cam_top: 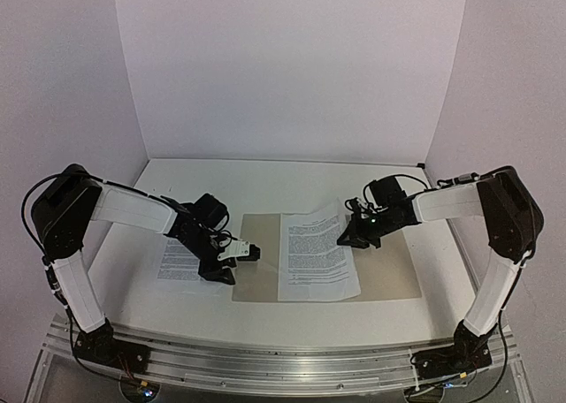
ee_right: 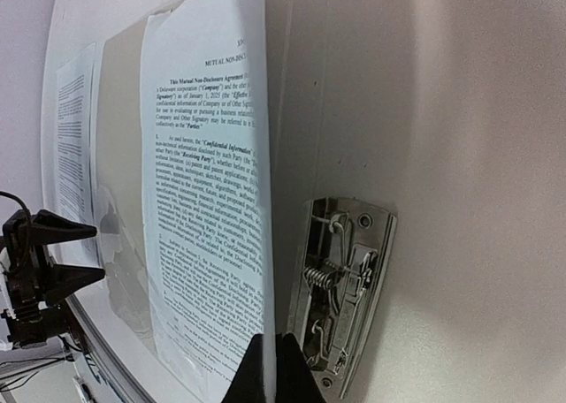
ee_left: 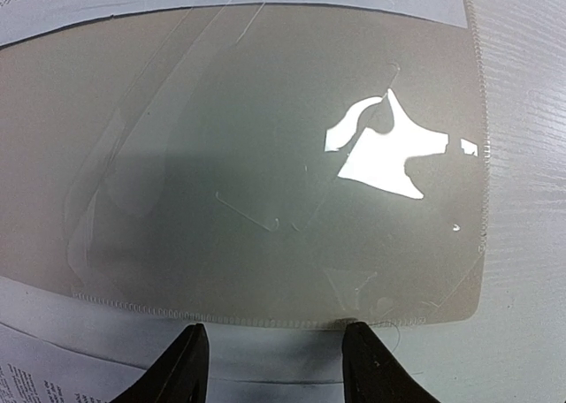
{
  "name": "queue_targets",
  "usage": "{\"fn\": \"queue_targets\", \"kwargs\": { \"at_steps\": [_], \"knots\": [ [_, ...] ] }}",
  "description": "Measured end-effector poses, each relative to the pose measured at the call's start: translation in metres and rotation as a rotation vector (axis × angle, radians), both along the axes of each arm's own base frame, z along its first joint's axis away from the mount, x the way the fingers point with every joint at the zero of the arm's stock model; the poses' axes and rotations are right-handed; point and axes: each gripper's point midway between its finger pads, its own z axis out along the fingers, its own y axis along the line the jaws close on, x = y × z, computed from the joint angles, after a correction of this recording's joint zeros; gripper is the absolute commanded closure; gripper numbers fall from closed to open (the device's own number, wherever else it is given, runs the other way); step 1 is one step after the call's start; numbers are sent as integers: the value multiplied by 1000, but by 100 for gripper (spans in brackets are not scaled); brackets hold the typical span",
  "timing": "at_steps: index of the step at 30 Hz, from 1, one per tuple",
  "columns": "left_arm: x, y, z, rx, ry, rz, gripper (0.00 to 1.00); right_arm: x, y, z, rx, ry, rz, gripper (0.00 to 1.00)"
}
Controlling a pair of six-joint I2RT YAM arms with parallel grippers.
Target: Put the files into the folder
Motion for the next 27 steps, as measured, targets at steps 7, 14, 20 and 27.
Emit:
{"fn": "queue_targets", "kwargs": {
  "at_steps": [7,14,20,27],
  "knots": [
    [-3,-4,0,-29,8,-10,49,-9,6,0,33,42,11,100],
    [-3,-5,0,-41,-1,-23,49,-4,5,-3,15,33,-2,100],
    [-3,-5,0,-45,-11,-35,49,8,9,-4,25,18,-24,100],
    [-4,-5,0,-52,-19,-36,49,19,13,0,42,-14,-48,100]
  ]
}}
